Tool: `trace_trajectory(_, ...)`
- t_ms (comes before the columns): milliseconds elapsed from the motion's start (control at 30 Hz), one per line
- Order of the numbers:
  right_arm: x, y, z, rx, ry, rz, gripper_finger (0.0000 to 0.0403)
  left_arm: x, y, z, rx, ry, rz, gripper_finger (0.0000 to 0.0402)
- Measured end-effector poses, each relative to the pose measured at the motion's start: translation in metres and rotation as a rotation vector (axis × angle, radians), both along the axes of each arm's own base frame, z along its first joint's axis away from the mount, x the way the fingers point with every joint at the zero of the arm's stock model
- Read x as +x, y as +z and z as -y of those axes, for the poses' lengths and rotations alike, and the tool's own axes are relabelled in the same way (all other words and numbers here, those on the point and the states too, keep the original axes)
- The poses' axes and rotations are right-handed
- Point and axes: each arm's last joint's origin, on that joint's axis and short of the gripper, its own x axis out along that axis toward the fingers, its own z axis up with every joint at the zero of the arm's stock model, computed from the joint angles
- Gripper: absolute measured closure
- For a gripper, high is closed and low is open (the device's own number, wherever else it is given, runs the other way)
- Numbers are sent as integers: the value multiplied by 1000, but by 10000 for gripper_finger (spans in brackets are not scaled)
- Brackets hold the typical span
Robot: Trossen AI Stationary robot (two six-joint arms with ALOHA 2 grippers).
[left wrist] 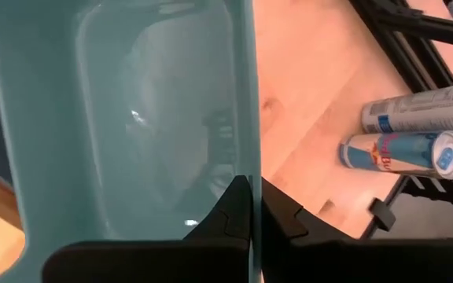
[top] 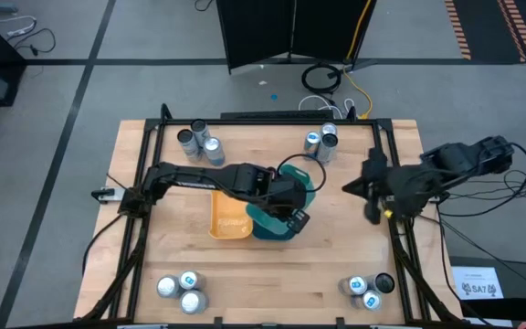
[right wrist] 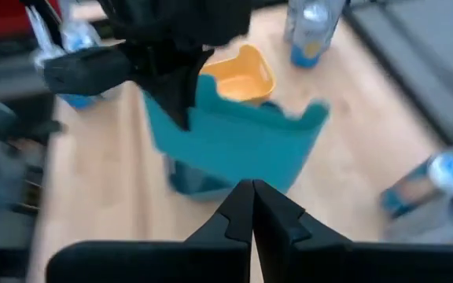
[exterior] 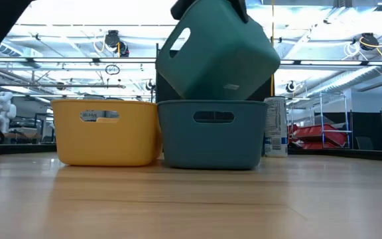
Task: Sort soda cans
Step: Move the green bin to the right side of the blue bin
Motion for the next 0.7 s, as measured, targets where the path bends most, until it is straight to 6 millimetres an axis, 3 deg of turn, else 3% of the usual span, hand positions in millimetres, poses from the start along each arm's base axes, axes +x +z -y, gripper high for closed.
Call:
trace_trajectory(300, 54, -20, -16, -398, 294, -130, 393, -2, 0, 11, -9, -30, -3, 396)
trace_trajectory(700, 100, -57, -33, -629, 511, -294, 276, -4, 0, 24, -22, -67, -7, 396)
